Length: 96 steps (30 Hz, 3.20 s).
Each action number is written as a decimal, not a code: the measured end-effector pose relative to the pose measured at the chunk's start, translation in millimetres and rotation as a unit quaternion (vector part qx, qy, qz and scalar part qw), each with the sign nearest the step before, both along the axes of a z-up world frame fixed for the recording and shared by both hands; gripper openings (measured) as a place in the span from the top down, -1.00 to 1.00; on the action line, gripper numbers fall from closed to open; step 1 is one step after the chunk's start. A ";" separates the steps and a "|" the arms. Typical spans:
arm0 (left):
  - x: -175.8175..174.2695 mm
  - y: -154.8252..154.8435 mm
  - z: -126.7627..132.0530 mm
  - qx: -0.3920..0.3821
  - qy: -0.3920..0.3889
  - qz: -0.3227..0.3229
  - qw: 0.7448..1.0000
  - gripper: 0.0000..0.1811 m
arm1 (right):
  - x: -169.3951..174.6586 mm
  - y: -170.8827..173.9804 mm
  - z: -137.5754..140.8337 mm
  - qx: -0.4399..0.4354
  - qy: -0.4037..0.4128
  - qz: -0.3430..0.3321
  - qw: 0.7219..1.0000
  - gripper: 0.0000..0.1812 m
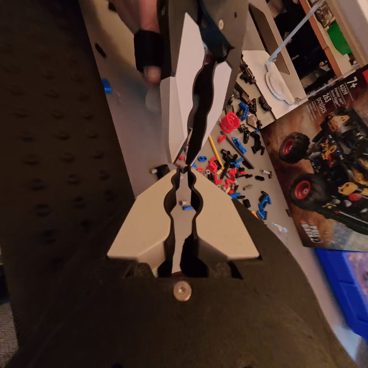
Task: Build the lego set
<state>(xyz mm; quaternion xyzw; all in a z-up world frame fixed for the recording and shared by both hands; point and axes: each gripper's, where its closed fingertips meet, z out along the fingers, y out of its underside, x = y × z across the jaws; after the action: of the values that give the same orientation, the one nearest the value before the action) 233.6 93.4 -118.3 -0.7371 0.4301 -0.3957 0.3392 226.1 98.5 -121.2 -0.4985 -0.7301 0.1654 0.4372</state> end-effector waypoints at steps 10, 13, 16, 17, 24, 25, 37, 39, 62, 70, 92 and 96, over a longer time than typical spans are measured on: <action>0.3 12.0 1.4 0.047 0.032 0.053 0.997 0.91 | -1.4 11.5 -1.3 0.119 -0.077 -0.049 0.989 0.93; 0.6 12.2 7.7 0.062 0.016 0.062 0.996 0.96 | -2.0 13.0 4.1 0.093 -0.062 -0.067 0.992 0.93; -1.8 16.1 12.9 0.067 -0.003 0.076 0.995 0.96 | -4.7 16.8 9.3 0.082 -0.041 -0.084 0.992 0.93; -2.4 16.6 14.7 0.060 -0.012 0.078 0.995 0.96 | -5.6 17.1 11.0 0.074 -0.032 -0.087 0.993 0.93; -7.9 20.5 30.7 -0.004 -0.118 0.096 0.988 1.00 | -9.5 17.1 30.9 -0.003 0.058 -0.104 0.993 0.85; -10.0 21.7 26.7 -0.005 -0.108 0.097 0.989 1.00 | -6.4 19.0 30.2 -0.009 0.059 -0.110 0.992 0.84; -21.3 20.8 -11.4 0.069 0.063 0.064 0.994 0.97 | 95.1 66.5 -13.7 -0.091 -0.032 -0.230 0.968 0.79; -20.1 19.9 -17.0 0.069 0.080 0.055 0.993 0.96 | 96.8 69.5 -28.4 -0.104 -0.049 -0.223 0.968 0.79; 11.9 29.0 5.8 0.075 0.015 0.058 0.995 0.83 | 31.5 29.4 15.0 -0.070 0.058 -0.058 0.994 0.90; 20.2 13.7 17.0 0.036 -0.039 0.011 0.999 0.99 | 22.5 18.3 27.3 0.048 0.030 -0.017 0.998 0.90; 7.8 24.2 49.9 -0.092 -0.208 0.019 0.974 0.95 | 7.1 22.3 58.4 0.096 0.084 -0.020 0.992 0.74; -2.5 39.8 69.4 -0.088 -0.281 0.063 0.954 0.94 | 5.1 30.9 58.9 -0.043 0.144 -0.115 0.982 0.72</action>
<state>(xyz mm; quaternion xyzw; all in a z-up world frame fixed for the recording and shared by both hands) 231.1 133.2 -48.9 -0.6490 0.2335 -0.6004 0.4047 231.2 129.5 -62.3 -0.5684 -0.5898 0.2149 0.5319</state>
